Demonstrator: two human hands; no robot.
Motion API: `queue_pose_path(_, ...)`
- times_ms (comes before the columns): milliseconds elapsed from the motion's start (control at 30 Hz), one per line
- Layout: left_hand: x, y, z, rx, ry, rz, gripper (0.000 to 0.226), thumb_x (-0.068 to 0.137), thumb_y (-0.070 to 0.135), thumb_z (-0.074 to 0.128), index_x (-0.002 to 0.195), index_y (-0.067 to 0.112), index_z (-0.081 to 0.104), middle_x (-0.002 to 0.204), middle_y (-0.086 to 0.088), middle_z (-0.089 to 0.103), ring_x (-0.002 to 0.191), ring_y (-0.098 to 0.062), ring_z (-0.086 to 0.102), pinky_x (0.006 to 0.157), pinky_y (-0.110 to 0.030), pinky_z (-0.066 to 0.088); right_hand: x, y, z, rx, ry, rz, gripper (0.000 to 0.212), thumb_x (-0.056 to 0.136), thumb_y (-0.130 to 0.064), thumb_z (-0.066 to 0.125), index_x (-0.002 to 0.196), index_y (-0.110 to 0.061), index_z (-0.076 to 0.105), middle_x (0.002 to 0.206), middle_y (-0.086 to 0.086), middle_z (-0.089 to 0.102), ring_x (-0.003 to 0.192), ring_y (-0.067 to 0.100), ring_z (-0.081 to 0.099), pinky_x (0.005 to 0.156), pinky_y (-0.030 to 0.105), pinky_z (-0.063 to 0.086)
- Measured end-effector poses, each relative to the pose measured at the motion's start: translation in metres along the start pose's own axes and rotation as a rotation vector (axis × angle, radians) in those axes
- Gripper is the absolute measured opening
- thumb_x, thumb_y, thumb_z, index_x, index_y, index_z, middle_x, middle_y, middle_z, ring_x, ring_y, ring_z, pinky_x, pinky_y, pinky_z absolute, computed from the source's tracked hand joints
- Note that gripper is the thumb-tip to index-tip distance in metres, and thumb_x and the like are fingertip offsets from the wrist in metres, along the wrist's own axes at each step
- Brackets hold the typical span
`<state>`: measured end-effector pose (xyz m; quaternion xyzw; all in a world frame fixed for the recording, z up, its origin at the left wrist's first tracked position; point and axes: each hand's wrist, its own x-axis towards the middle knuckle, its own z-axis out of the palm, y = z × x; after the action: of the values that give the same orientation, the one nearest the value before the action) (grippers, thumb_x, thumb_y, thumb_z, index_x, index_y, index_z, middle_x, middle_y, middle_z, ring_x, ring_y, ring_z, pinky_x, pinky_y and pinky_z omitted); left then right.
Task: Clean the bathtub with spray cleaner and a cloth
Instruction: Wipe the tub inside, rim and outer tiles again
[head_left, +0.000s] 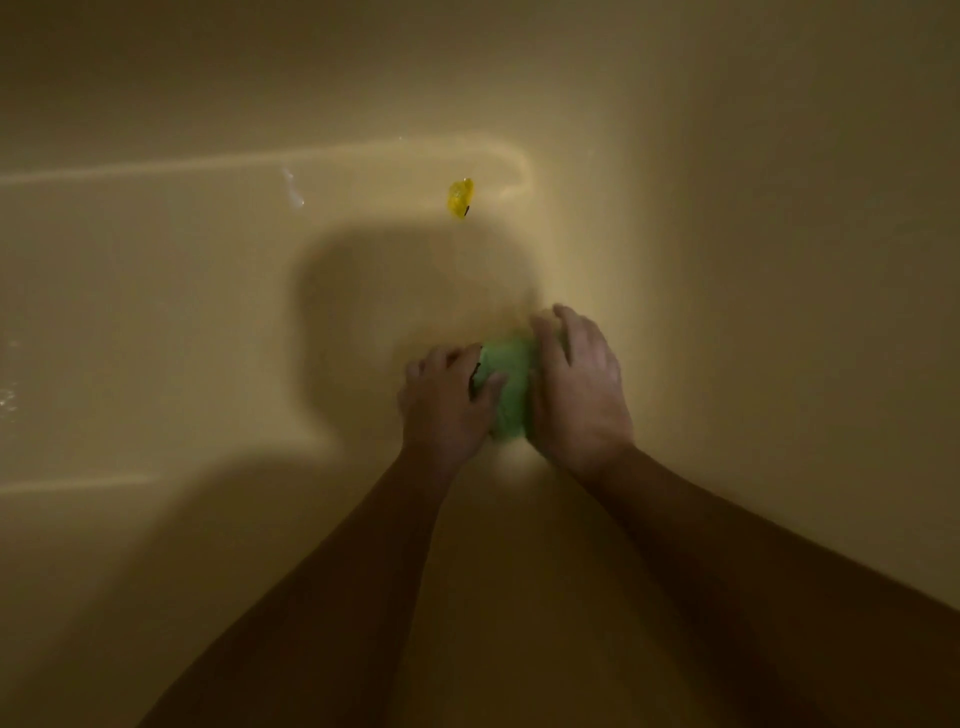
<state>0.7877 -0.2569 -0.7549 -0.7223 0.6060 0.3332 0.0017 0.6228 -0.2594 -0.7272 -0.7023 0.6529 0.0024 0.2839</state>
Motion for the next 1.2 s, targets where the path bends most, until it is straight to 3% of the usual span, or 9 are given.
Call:
queue_pose_path(100, 0.014, -0.014, 0.002, 0.123, 0.078, 0.032, 0.044, 0.104, 0.050, 0.038, 0.146, 0.042, 0.051, 0.160, 0.003, 0.038, 0.148, -0.027, 0.028, 0.116, -0.052, 0.022, -0.008, -0.002, 0.030, -0.108, -0.061, -0.168, 0.058, 0.108, -0.047, 0.038, 0.162, -0.025, 0.032, 0.170, 0.007, 0.023, 0.158, 0.041, 0.010, 0.123, 0.068, 0.012)
queue_pose_path(200, 0.037, -0.032, 0.004, 0.141, 0.100, 0.087, 0.058, 0.104, 0.045, 0.022, 0.161, 0.035, 0.029, 0.172, 0.003, 0.016, 0.160, -0.021, 0.005, 0.124, -0.056, 0.002, -0.004, 0.006, 0.046, -0.215, -0.076, -0.185, 0.063, 0.108, -0.058, 0.029, 0.164, -0.031, 0.024, 0.172, 0.003, 0.019, 0.159, 0.040, 0.005, 0.125, 0.066, 0.006)
queue_pose_path(267, 0.050, -0.043, 0.005, 0.178, 0.149, 0.110, 0.058, 0.106, 0.043, 0.022, 0.164, 0.035, 0.019, 0.174, 0.004, 0.009, 0.160, -0.021, -0.001, 0.125, -0.057, -0.002, 0.005, 0.012, 0.047, -0.281, -0.060, -0.232, 0.067, 0.106, -0.063, 0.028, 0.164, -0.032, 0.023, 0.171, 0.004, 0.023, 0.158, 0.041, 0.010, 0.126, 0.064, 0.006)
queue_pose_path(500, 0.072, -0.054, 0.011, 0.362, 0.360, 0.161, 0.056, 0.110, 0.043, 0.027, 0.165, 0.029, 0.021, 0.172, 0.004, 0.018, 0.160, -0.022, 0.010, 0.125, -0.059, 0.009, 0.100, 0.018, 0.018, -0.361, 0.060, -0.331, 0.069, 0.103, -0.064, 0.036, 0.161, -0.028, 0.031, 0.164, 0.006, 0.036, 0.153, 0.043, 0.023, 0.124, 0.063, 0.013)
queue_pose_path(733, 0.080, -0.062, 0.009, 0.401, 0.405, 0.202, 0.061, 0.109, 0.044, 0.029, 0.165, 0.021, 0.022, 0.172, 0.003, 0.020, 0.160, -0.020, 0.011, 0.125, -0.058, 0.011, 0.202, -0.003, -0.003, -0.289, 0.225, -0.249, 0.068, 0.103, -0.060, 0.036, 0.163, -0.030, 0.026, 0.167, 0.003, 0.030, 0.156, 0.040, 0.014, 0.125, 0.063, 0.005)
queue_pose_path(900, 0.082, -0.076, 0.002, 0.388, 0.416, 0.214, 0.060, 0.109, 0.040, 0.033, 0.164, 0.019, 0.023, 0.171, 0.000, 0.022, 0.160, -0.022, 0.013, 0.126, -0.055, 0.013, 0.147, -0.006, 0.026, -0.180, 0.207, -0.255, 0.064, 0.104, -0.056, 0.041, 0.161, -0.031, 0.031, 0.167, 0.004, 0.030, 0.154, 0.041, 0.017, 0.123, 0.065, 0.014)
queue_pose_path(1100, 0.069, -0.093, -0.003, 0.376, 0.391, 0.187, 0.059, 0.109, 0.038, 0.025, 0.165, 0.018, 0.022, 0.172, -0.001, 0.020, 0.160, -0.024, 0.012, 0.126, -0.056, 0.012, 0.007, -0.009, 0.081, -0.147, -0.008, -0.349, 0.063, 0.105, -0.056, 0.038, 0.162, -0.030, 0.029, 0.168, 0.004, 0.029, 0.156, 0.042, 0.016, 0.121, 0.070, 0.018)
queue_pose_path(1200, 0.064, -0.104, -0.008, 0.366, 0.368, 0.180, 0.059, 0.109, 0.039, 0.024, 0.165, 0.020, 0.021, 0.172, 0.000, 0.019, 0.160, -0.023, 0.009, 0.127, -0.056, 0.011, -0.008, -0.006, 0.084, -0.176, -0.093, -0.426, 0.064, 0.106, -0.060, 0.034, 0.162, -0.028, 0.032, 0.168, 0.004, 0.029, 0.155, 0.043, 0.019, 0.120, 0.071, 0.021)
